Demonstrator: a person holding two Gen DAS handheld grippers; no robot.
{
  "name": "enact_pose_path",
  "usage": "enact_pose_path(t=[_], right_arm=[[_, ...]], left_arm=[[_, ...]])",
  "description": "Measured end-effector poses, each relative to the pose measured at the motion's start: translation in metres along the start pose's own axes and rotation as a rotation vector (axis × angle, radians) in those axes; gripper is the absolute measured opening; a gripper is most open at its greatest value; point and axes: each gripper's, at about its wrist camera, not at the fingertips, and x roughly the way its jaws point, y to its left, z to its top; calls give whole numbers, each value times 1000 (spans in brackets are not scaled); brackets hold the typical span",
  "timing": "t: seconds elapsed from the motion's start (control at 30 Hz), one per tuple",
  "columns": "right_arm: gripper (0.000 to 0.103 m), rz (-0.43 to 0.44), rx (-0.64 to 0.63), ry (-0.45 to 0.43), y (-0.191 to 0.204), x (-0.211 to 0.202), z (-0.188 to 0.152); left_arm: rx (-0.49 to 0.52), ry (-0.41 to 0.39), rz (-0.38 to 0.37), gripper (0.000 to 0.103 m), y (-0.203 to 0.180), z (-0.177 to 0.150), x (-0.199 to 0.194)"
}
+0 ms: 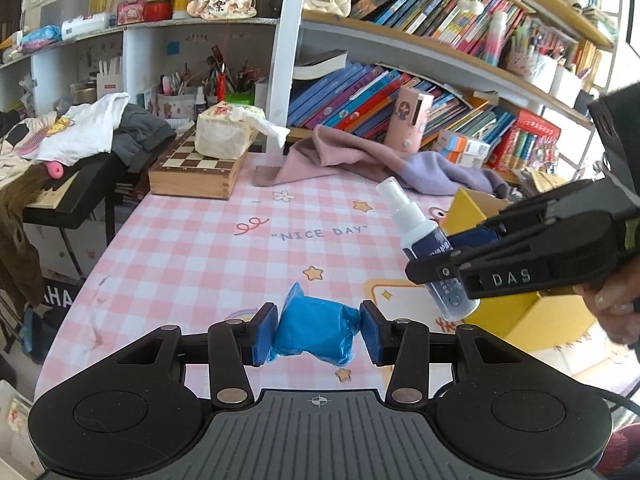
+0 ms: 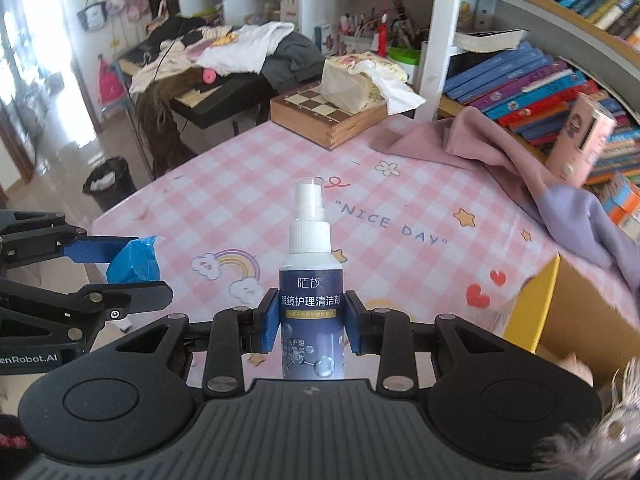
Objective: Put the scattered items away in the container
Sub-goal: 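Lift the blue packet and spray bottle and carry them over the yellow box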
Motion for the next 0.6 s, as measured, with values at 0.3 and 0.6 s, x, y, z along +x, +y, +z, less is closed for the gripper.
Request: enact_pose_path(t=[0.3,0.6], right_arm=[[31,-99,63,-75,51,-49,-54],[31,-153,181,-80,95,-86,-113]], left_arm=[[6,-6,-34,43,2,-32,-50],[49,13,-97,43,-2,-61,-86]])
